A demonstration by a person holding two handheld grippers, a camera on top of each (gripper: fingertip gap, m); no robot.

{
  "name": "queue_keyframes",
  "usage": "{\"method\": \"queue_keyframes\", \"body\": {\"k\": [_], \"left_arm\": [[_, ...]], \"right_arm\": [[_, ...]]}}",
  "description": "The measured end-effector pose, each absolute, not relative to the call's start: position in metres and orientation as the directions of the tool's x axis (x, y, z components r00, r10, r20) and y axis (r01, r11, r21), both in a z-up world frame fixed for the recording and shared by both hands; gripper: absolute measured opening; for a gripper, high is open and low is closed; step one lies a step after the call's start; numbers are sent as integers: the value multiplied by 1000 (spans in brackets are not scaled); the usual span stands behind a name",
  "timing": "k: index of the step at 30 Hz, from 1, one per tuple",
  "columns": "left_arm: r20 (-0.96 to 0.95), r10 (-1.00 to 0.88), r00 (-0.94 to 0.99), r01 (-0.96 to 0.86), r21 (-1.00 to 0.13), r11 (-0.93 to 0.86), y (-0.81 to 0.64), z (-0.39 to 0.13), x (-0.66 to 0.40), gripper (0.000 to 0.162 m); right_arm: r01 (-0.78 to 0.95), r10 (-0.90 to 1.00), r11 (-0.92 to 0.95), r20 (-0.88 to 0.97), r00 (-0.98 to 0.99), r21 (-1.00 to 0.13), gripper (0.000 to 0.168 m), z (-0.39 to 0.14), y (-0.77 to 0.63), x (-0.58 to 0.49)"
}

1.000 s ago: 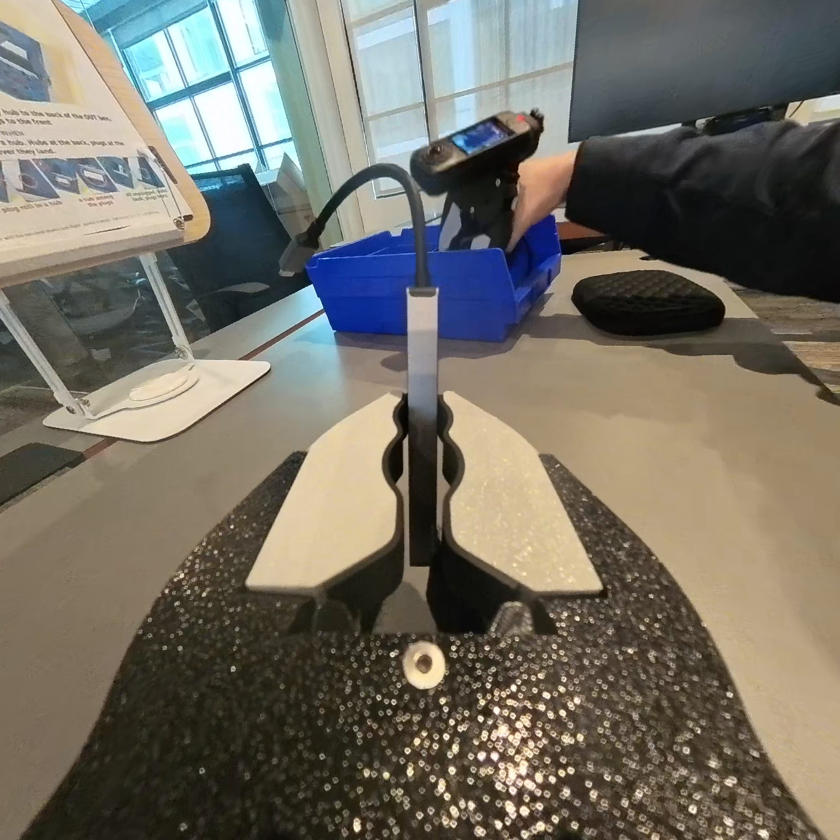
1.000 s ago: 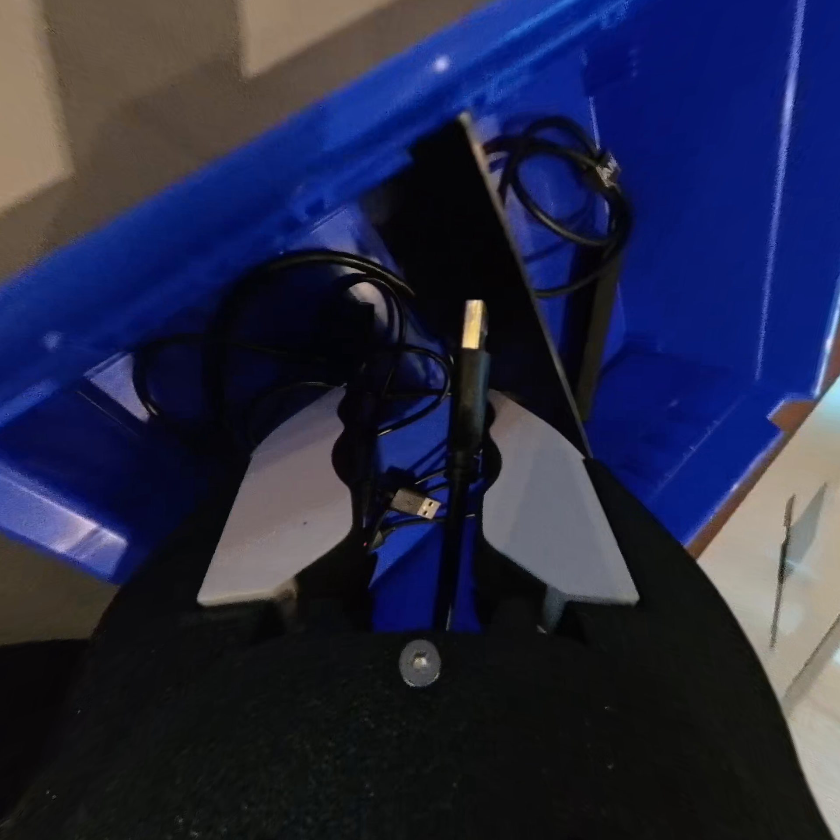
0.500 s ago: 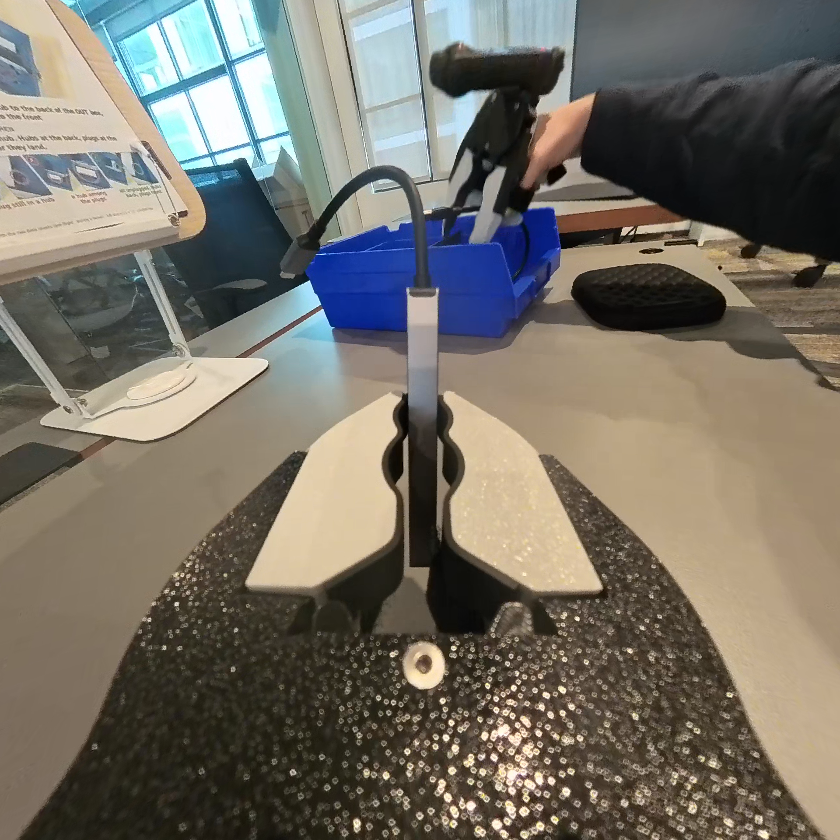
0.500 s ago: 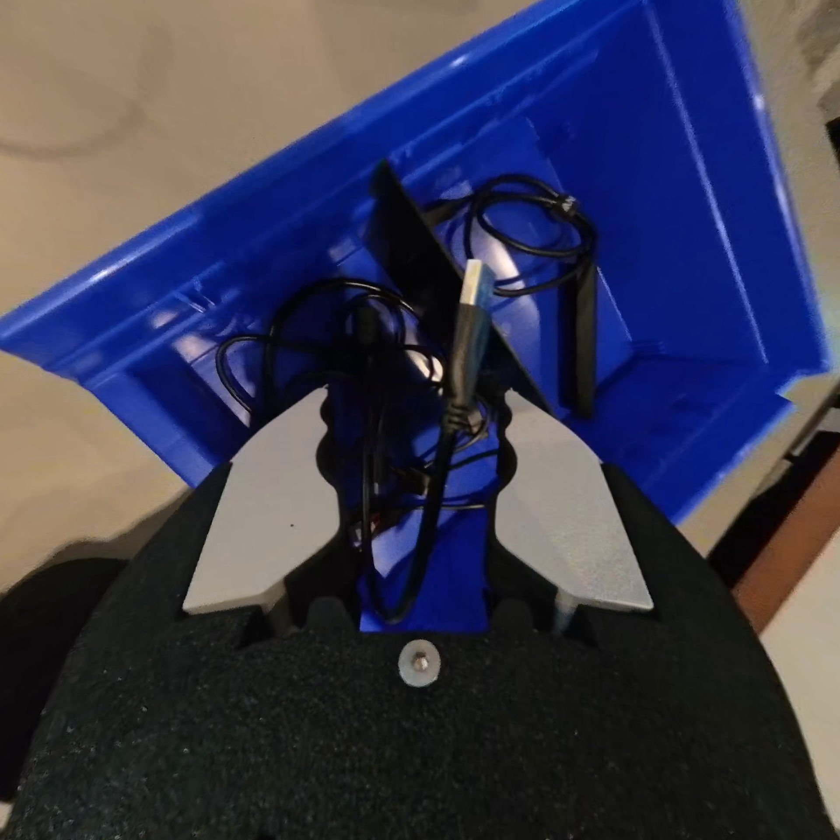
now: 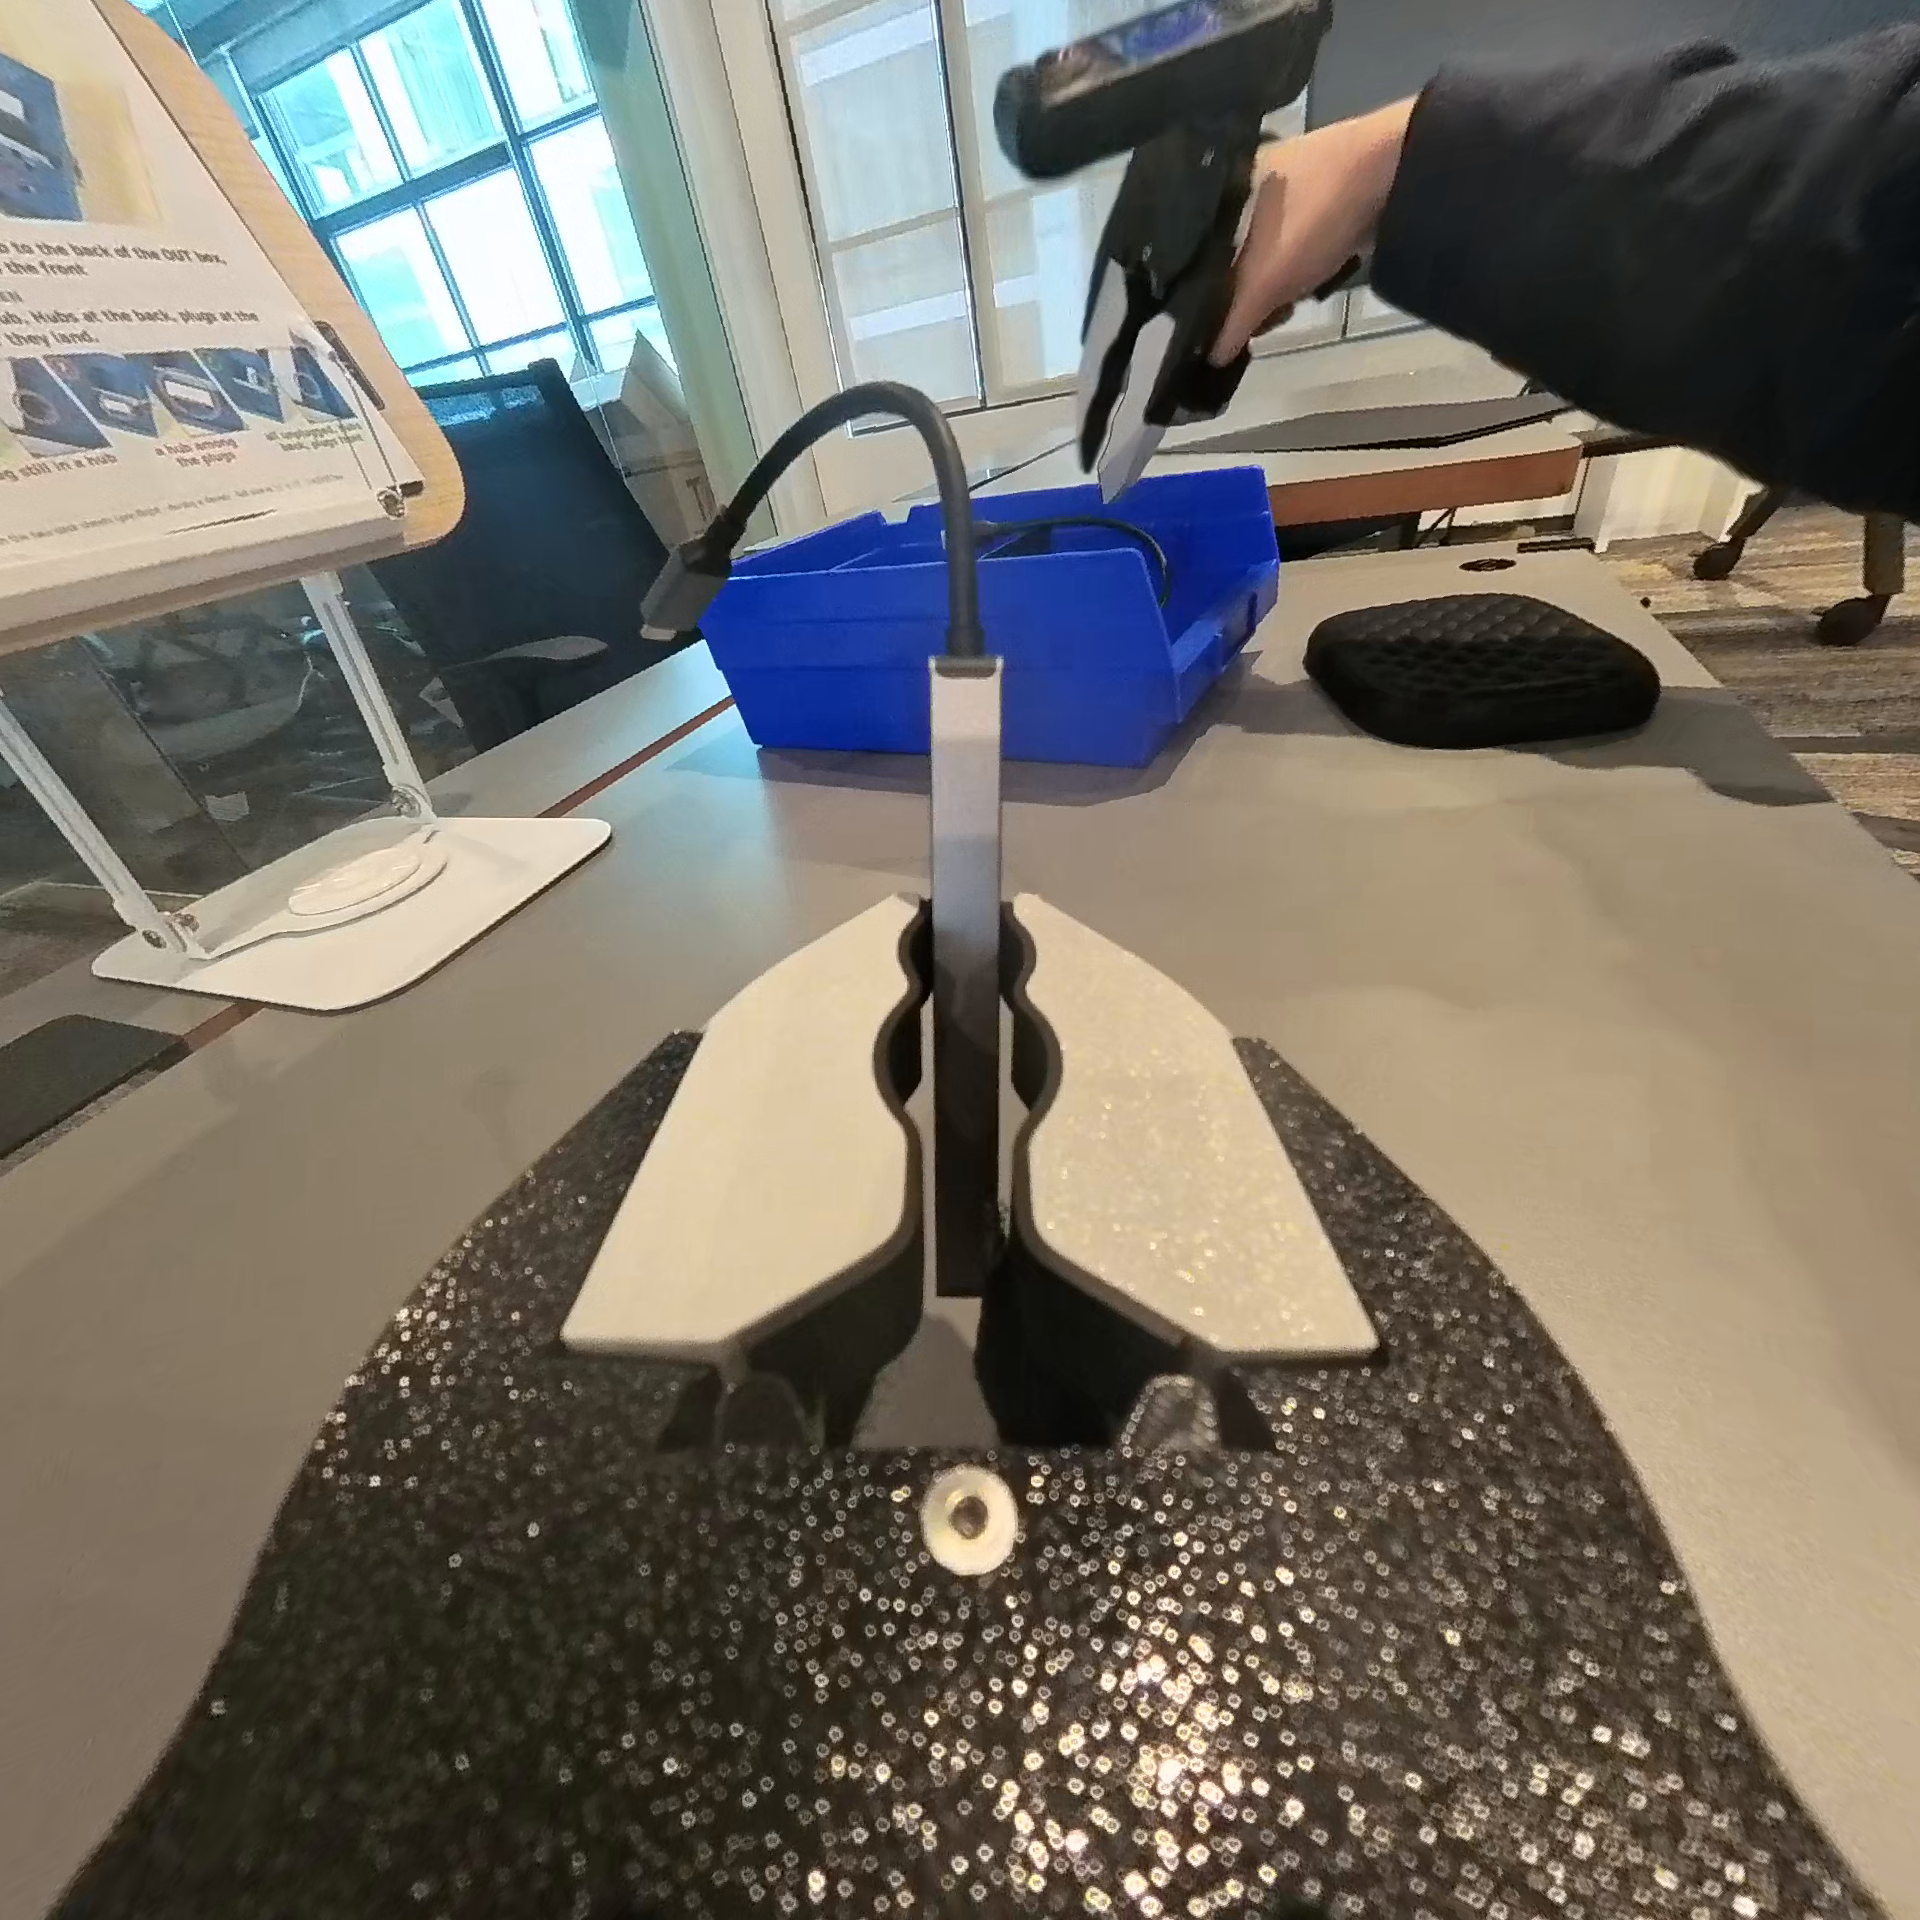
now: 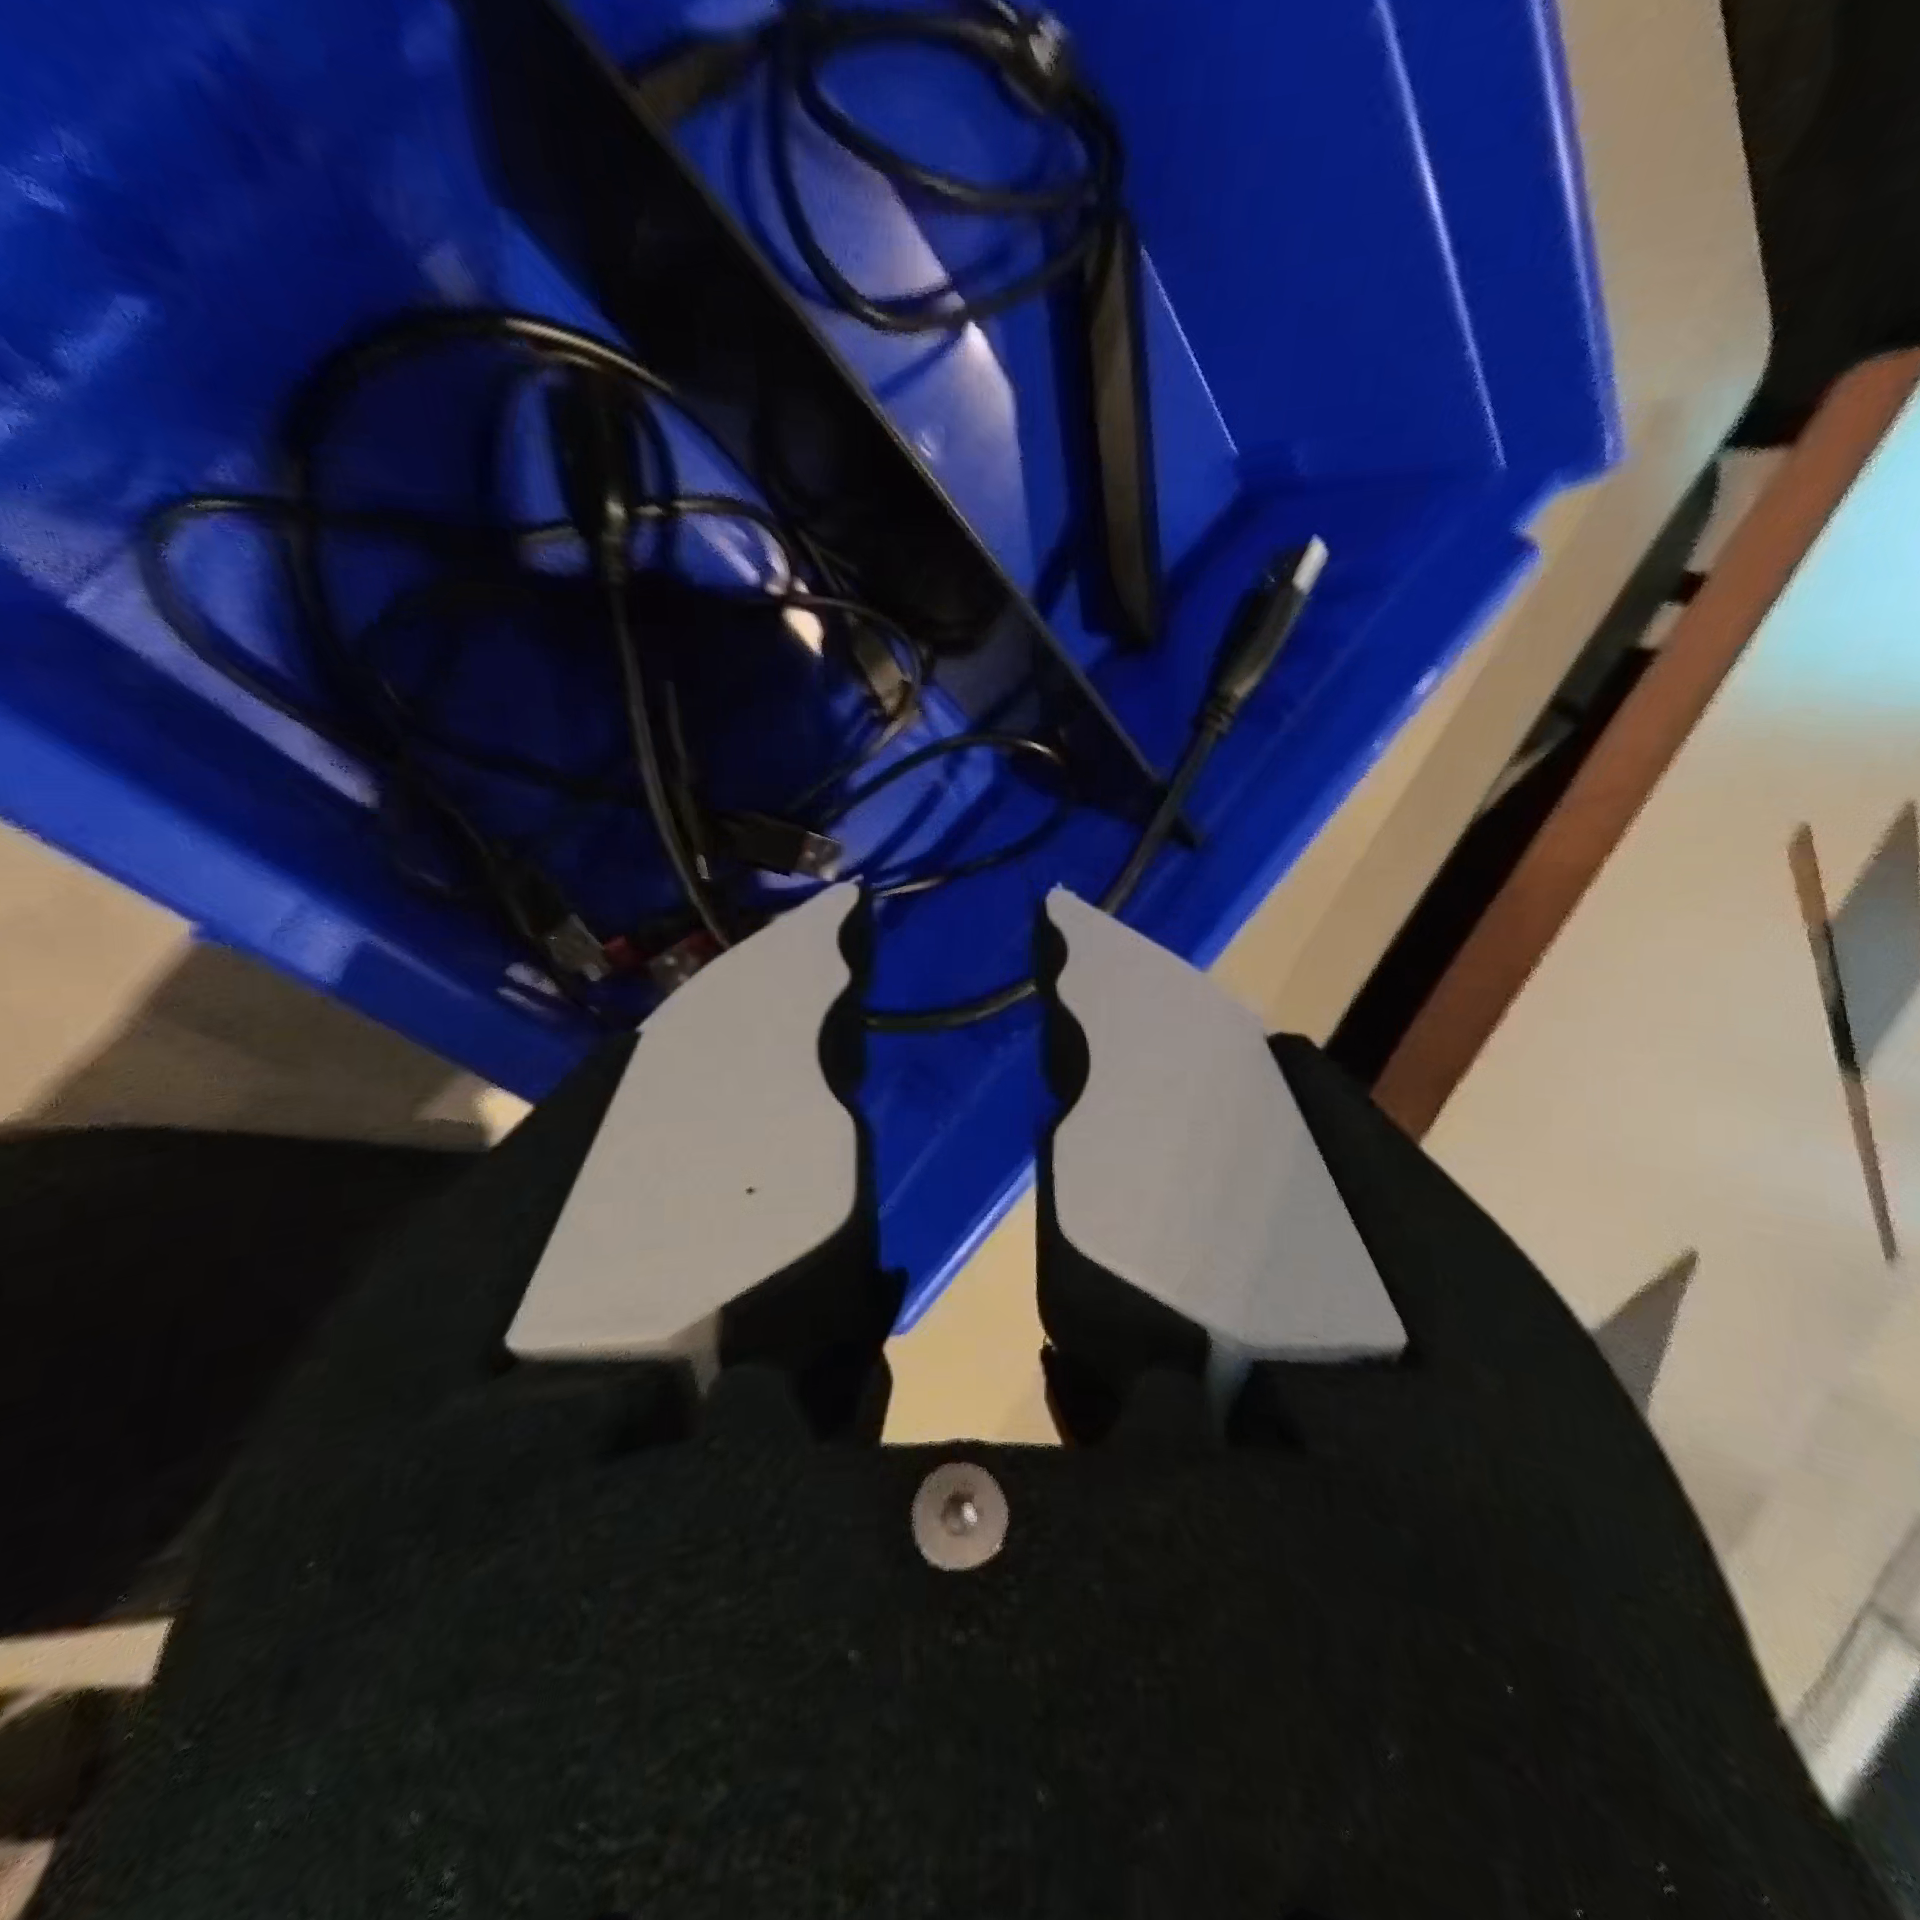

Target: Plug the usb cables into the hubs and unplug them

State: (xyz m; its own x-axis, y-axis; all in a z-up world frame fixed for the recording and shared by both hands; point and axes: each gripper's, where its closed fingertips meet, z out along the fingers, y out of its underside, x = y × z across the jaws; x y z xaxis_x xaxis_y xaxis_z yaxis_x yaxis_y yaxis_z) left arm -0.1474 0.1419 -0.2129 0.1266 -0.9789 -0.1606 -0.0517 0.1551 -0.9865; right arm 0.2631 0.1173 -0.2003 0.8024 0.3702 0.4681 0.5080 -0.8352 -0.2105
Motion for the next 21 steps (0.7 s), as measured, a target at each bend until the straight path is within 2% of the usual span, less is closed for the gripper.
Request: {"method": "queue_keyframes", "body": {"k": [1, 5, 10, 15, 17, 21], "left_arm": [[-161, -979, 126, -52, -986, 156, 142, -213, -147, 11], [-164, -978, 125, -55, -986, 159, 141, -213, -147, 11], [-165, -979, 122, -59, -986, 159, 141, -214, -147, 11], [-168, -978, 121, -61, -985, 162, 141, -214, -146, 11], [-168, -978, 121, -61, -985, 161, 141, -214, -146, 11], [-169, -978, 121, -62, -985, 162, 141, -214, -146, 11]], "right_arm": [[477, 336, -855, 486, 807, -201, 29, -203, 116, 271], [285, 177, -942, 460, 870, -176, 22, -224, 104, 292], [150, 6, -957, 499, 867, -248, 10, -231, 102, 302], [164, 44, -974, 575, 817, -158, 9, -245, 98, 308], [204, 80, -968, 590, 804, -146, 1, -248, 102, 305], [313, 201, -948, 651, 732, -59, 0, -253, 106, 299]]}}
